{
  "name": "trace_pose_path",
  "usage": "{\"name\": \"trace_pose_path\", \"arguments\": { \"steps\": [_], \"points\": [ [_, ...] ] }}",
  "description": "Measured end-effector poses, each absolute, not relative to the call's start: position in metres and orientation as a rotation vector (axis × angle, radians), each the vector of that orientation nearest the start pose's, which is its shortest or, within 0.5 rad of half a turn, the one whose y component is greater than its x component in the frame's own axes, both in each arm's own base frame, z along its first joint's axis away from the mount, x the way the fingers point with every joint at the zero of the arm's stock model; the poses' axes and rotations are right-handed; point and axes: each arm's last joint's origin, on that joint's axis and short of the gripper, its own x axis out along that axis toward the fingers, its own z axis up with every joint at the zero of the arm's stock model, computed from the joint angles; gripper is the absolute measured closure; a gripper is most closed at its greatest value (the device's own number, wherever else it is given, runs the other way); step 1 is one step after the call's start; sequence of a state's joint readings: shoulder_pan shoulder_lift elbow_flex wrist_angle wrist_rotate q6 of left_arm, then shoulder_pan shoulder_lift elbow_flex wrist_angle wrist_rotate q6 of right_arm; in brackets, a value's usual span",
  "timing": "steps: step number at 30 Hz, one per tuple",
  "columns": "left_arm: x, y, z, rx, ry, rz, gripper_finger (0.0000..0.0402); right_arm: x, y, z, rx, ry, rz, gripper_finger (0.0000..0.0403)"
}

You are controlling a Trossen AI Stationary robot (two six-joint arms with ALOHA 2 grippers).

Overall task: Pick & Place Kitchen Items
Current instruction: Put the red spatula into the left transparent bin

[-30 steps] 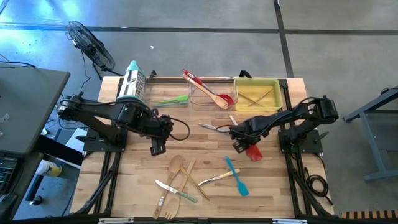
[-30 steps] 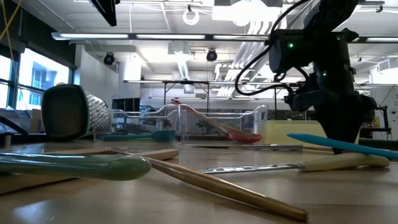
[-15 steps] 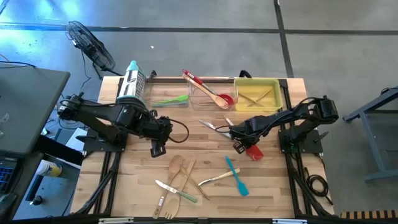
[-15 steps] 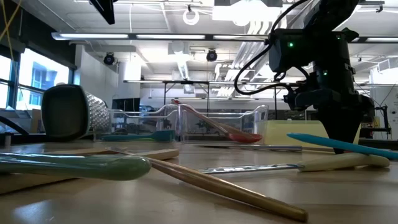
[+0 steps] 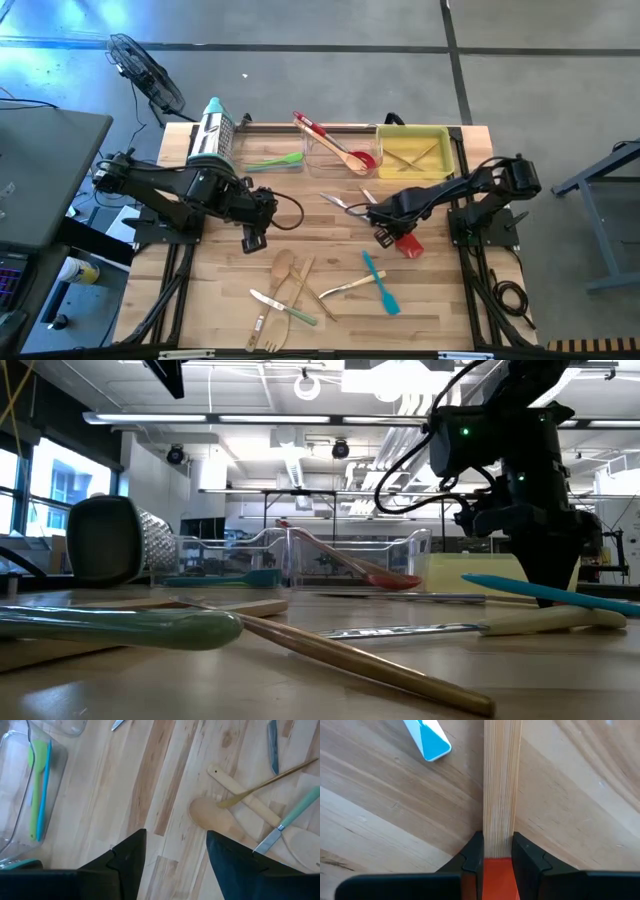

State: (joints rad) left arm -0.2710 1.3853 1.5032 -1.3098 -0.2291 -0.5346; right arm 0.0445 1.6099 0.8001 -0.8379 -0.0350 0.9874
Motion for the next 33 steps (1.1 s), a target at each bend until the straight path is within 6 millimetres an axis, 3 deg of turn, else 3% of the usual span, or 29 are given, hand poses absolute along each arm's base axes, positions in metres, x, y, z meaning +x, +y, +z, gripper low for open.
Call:
{"name": "trace_pose_path", "arguments": {
  "steps": [16, 28, 33],
  "points": [
    [0.236, -0.058, 0.362, -0.128, 1.114, 0.269, 0.0201, 0.244, 0.027, 0.179, 0.634, 1.593, -0.726, 0.0342],
    [0.237, -0.055, 0.366, 0.067, 0.981, 0.478, 0.0201, 0.258, 0.03, 0.268, 0.522, 1.224, -0.673, 0.0342],
    [0.248, -0.064, 0.377, 0.216, 0.761, 0.545, 0.0201, 0.261, 0.03, 0.29, 0.554, 1.084, -0.586, 0.0342]
  ]
}}
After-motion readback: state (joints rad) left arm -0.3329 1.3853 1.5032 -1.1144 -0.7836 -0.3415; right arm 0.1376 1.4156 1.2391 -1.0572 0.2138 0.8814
